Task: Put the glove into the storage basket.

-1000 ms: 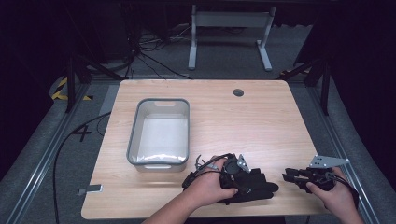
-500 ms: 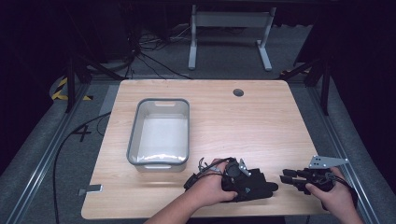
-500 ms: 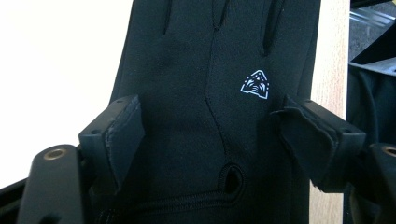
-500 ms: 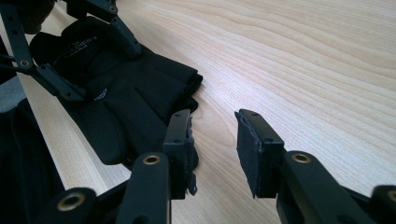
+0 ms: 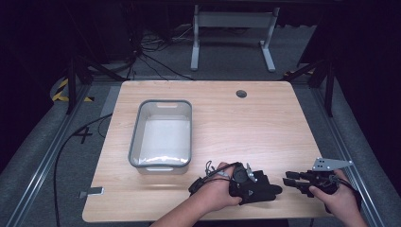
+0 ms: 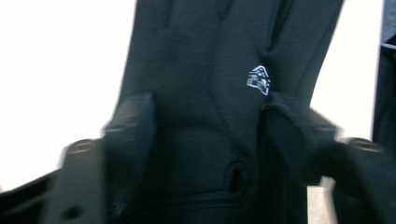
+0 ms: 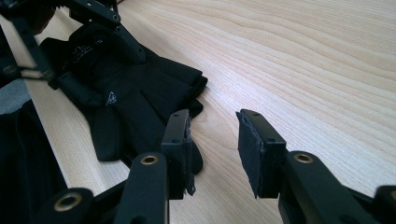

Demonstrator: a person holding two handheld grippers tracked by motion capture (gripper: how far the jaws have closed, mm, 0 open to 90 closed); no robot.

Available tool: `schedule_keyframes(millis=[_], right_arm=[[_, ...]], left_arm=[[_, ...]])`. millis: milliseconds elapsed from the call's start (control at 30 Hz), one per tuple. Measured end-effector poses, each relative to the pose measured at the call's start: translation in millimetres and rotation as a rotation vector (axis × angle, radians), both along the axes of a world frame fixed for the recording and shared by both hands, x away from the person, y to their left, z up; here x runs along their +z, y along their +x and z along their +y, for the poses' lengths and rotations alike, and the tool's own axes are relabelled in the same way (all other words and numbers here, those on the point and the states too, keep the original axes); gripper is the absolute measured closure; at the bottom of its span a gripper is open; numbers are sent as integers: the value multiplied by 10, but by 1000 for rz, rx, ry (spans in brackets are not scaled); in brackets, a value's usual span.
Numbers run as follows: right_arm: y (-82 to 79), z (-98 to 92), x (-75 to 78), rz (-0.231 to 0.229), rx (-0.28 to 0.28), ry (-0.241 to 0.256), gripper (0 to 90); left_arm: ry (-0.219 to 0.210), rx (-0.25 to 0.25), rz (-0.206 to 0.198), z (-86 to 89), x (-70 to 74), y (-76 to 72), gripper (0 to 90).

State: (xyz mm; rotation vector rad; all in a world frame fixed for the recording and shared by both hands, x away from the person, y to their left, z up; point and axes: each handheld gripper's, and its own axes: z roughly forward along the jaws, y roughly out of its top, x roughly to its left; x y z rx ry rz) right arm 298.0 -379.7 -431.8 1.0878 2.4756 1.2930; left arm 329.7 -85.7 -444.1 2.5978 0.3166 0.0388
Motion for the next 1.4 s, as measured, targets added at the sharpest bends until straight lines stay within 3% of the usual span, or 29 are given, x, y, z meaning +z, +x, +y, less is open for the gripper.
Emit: schedule_keyframes(millis=[233,300,433,600,900,1267,1400], right_arm=[[-4,2,-10,3,8,-1,657],[-4,-5,-6,0,6,-3,660],[-1,-19,0,-2,4,1,662],[14,-32,-12,1,1,9,660],[1,-29,-19,8,-1,12,656],[52,13,-54,23,12,8,650],[96,51,-44,23,22,9,650]], left_arm=[[-15,82,1,44,21,47,632],[-27,102,20,58,28,67,660],[-75,161,123,119,76,142,688],[-154,157,172,179,253,140,684],[-182,177,146,336,594,159,678],[-252,261,120,624,937,272,676],[-262,322,115,780,1005,311,676]])
